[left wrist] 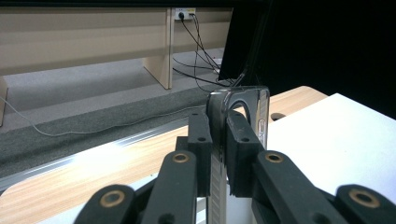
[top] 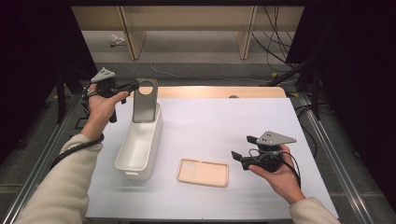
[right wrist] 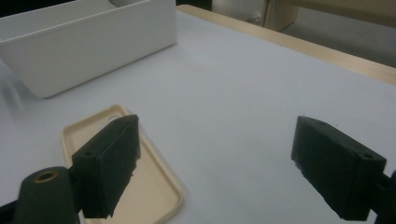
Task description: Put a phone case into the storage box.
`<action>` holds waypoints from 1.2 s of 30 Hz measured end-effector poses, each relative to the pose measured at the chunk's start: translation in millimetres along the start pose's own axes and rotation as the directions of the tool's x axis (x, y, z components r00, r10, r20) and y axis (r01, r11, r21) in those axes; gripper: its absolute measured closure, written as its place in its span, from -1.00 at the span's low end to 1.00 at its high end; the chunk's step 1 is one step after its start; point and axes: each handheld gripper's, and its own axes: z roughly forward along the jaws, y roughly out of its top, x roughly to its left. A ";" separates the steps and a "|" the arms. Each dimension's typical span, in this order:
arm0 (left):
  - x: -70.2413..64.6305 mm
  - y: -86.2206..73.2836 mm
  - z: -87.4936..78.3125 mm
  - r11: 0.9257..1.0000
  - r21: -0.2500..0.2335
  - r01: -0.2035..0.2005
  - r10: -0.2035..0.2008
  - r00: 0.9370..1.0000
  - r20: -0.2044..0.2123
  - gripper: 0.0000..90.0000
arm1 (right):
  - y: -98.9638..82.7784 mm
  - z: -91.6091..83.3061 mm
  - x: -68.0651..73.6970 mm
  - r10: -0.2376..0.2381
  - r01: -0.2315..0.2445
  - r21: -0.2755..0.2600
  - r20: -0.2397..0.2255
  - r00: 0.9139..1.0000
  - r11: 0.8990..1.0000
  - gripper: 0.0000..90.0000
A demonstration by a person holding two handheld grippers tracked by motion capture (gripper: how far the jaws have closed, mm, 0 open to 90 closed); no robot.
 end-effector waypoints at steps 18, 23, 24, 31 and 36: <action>7.3 -6.8 13.5 1.000 0.024 0.011 -0.011 1.000 -0.006 0.81 | -0.1 0.2 -0.3 0.000 0.000 0.002 -0.002 1.000 1.000 -0.64; 8.3 -9.1 16.2 1.000 0.028 0.014 -0.014 1.000 -0.002 0.81 | -0.2 0.3 -0.3 0.000 0.000 0.002 -0.003 1.000 1.000 -0.64; 8.3 -9.5 16.7 0.999 0.030 0.015 -0.015 1.000 -0.003 0.81 | -0.2 0.3 -0.3 -0.001 0.001 0.002 -0.003 1.000 1.000 -0.64; 8.4 -9.9 19.4 0.999 0.034 0.011 -0.011 1.000 0.001 0.81 | -0.2 0.3 -0.4 0.000 0.000 0.002 -0.003 1.000 1.000 -0.64; 8.2 -10.1 21.7 0.999 0.037 0.010 -0.010 1.000 0.002 0.81 | -0.2 0.4 -0.4 0.000 0.000 0.002 -0.004 1.000 1.000 -0.64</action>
